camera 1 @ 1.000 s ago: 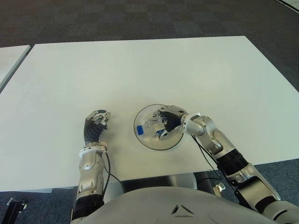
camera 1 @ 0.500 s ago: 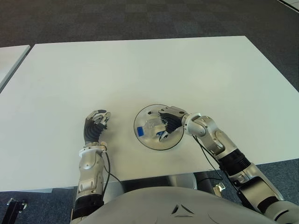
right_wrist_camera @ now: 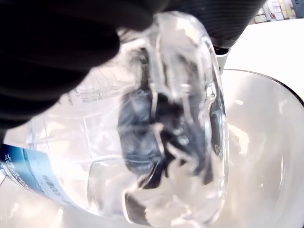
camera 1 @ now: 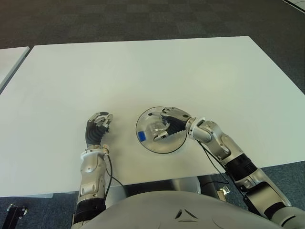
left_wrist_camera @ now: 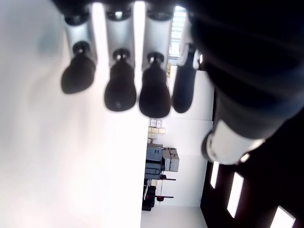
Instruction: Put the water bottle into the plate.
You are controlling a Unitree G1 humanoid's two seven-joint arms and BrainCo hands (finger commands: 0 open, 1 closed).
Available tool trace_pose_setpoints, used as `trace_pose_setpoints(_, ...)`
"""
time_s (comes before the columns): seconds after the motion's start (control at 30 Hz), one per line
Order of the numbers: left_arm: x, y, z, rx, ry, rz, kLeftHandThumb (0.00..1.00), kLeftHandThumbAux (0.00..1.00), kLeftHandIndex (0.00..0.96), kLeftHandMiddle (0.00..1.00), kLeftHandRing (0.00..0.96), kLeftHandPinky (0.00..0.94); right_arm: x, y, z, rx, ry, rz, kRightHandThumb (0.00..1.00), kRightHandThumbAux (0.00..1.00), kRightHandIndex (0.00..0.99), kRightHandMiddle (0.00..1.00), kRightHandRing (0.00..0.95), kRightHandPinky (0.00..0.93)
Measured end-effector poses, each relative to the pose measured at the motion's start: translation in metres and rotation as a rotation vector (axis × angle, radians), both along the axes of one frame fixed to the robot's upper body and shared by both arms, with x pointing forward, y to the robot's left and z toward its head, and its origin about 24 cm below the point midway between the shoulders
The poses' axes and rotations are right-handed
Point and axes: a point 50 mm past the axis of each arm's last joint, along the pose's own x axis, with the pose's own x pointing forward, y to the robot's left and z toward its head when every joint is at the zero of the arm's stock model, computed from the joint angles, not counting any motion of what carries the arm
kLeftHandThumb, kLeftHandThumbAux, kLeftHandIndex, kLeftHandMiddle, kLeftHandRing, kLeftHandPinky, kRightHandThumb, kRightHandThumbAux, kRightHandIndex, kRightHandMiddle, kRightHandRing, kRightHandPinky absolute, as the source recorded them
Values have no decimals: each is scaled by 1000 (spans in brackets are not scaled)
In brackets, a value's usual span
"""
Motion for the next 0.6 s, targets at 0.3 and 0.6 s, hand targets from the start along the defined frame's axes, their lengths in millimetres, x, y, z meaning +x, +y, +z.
trace_pose_setpoints(0.3, 0, 0, 0, -1, 0, 0, 701, 721, 435, 757, 752, 750, -3, -1, 0, 54, -35, -10, 404, 176, 0, 0, 0, 0)
trace_pose_setpoints(0.6, 0, 0, 0, -1, 4, -1, 702, 721, 435, 761, 757, 758, -8, -3, 5, 156, -62, -30, 387, 139, 0, 0, 0, 0)
